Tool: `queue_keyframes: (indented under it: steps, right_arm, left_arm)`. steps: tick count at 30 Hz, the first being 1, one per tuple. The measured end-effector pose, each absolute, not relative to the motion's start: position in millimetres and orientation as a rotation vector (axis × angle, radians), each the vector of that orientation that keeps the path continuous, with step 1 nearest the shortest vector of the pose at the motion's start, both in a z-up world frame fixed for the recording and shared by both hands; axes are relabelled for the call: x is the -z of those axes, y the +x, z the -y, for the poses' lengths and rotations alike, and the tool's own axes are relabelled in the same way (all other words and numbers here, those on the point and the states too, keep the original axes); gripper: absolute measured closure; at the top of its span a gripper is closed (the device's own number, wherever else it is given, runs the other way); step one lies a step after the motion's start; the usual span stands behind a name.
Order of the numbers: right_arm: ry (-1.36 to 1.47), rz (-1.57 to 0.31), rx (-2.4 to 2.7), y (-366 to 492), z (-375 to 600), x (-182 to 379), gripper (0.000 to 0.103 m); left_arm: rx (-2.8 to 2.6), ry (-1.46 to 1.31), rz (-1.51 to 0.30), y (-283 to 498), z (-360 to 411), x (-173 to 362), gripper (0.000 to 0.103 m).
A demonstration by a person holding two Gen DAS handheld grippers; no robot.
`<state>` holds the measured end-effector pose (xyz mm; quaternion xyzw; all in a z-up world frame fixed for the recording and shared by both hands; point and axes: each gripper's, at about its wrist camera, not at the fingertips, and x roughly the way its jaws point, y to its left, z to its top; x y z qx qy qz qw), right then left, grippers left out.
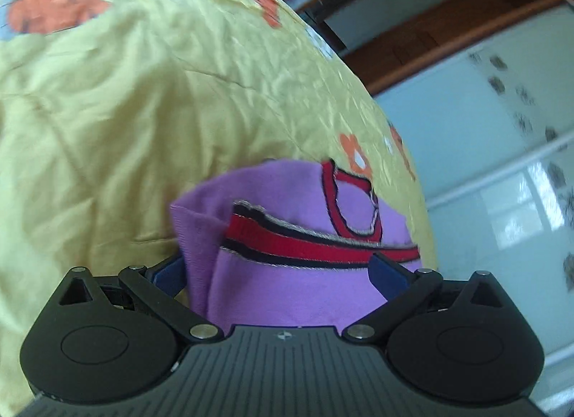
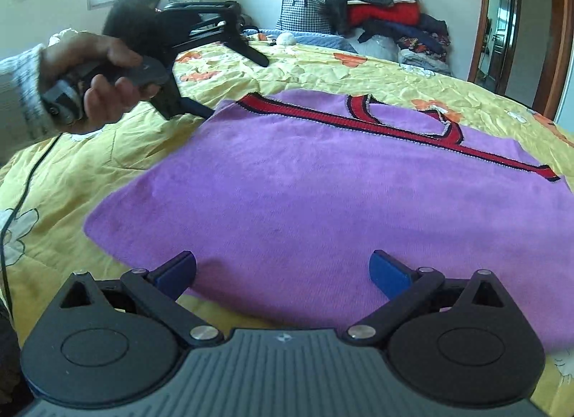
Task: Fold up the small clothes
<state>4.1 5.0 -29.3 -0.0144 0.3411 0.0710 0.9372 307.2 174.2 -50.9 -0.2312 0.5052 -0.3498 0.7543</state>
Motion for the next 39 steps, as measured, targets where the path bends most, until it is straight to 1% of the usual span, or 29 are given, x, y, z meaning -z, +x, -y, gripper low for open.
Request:
queue_keyframes:
  steps: [1,3,4,7,9,14,20,21,22,23,24,25,26,28,29,30,31,33,36,39]
  right_arm:
    - [-0.040,-0.695,-0.147,3.0,-7.4,29.2,0.000]
    - [-0.067,-0.693,-0.149,1.8,-12.4,28.1,0.000]
    - [-0.085,-0.687,-0.151,0.8,-15.6,27.0,0.000]
    - [-0.158,-0.686,-0.175,-0.2,-28.9,22.5,0.000]
    - [-0.212,-0.664,-0.171,-2.9,-39.3,18.8,0.000]
    - [-0.395,-0.588,-0.204,-9.3,-76.8,14.0,0.000]
    - [-0.653,-0.503,-0.286,-19.2,-133.3,24.6,0.000]
    - [-0.692,-0.495,-0.290,-21.1,-141.6,28.4,0.002]
    - [-0.713,-0.492,-0.311,-22.6,-147.4,31.0,0.005]
    - [-0.716,-0.495,-0.325,-23.7,-151.8,32.3,0.013]
    - [-0.712,-0.494,-0.320,-23.3,-154.9,33.3,0.026]
    - [-0.709,-0.505,-0.309,-20.0,-156.8,34.6,0.034]
    - [-0.703,-0.519,-0.308,-15.6,-158.0,34.7,0.045]
    - [-0.720,-0.524,-0.292,-8.2,-161.2,35.3,0.046]
    - [-0.722,-0.532,-0.292,-4.4,-162.3,35.6,0.059]
    - [-0.705,-0.554,-0.306,-0.9,-162.8,37.2,0.096]
    - [-0.683,-0.566,-0.305,1.2,-160.7,37.9,0.098]
    - [-0.634,-0.553,-0.312,1.7,-154.8,33.7,0.098]
    - [-0.452,-0.560,-0.325,7.1,-132.7,17.9,0.098]
    - [-0.205,-0.586,-0.344,14.4,-100.0,-0.1,0.099]
  left_arm:
    - [0.778,-0.482,-1.108,308.5,-169.7,49.7,0.011]
    - [0.782,-0.441,-1.140,312.0,-162.7,52.4,0.081]
    - [0.760,-0.420,-1.164,315.1,-161.0,56.3,0.093]
    - [0.787,-0.430,-1.179,319.3,-164.3,64.8,0.094]
    - [0.792,-0.444,-1.156,317.6,-170.3,63.2,0.095]
    - [0.798,-0.617,-1.154,314.3,-189.9,61.0,0.095]
    - [0.782,-0.590,-1.149,309.7,-186.0,41.0,0.095]
    - [0.777,-0.591,-1.151,309.8,-184.7,39.5,0.095]
    - [0.774,-0.590,-1.153,310.0,-183.6,38.4,0.095]
    - [0.775,-0.585,-1.149,308.9,-184.1,37.4,0.095]
    - [0.776,-0.580,-1.146,308.7,-182.5,37.3,0.095]
    - [0.777,-0.583,-1.145,307.9,-182.5,37.1,0.095]
    - [0.779,-0.588,-1.146,307.4,-182.4,37.6,0.094]
    - [0.776,-0.595,-1.145,306.8,-184.4,38.3,0.094]
    - [0.777,-0.604,-1.146,307.1,-185.4,39.2,0.094]
    - [0.777,-0.618,-1.147,307.3,-186.8,40.0,0.094]
    - [0.775,-0.633,-1.148,307.4,-188.4,40.6,0.095]
    - [0.781,-0.667,-1.148,306.6,-191.2,40.4,0.095]
    - [0.782,-0.726,-1.150,304.9,-191.9,38.3,0.095]
    - [0.798,-0.772,-1.143,302.8,-183.8,29.3,0.095]
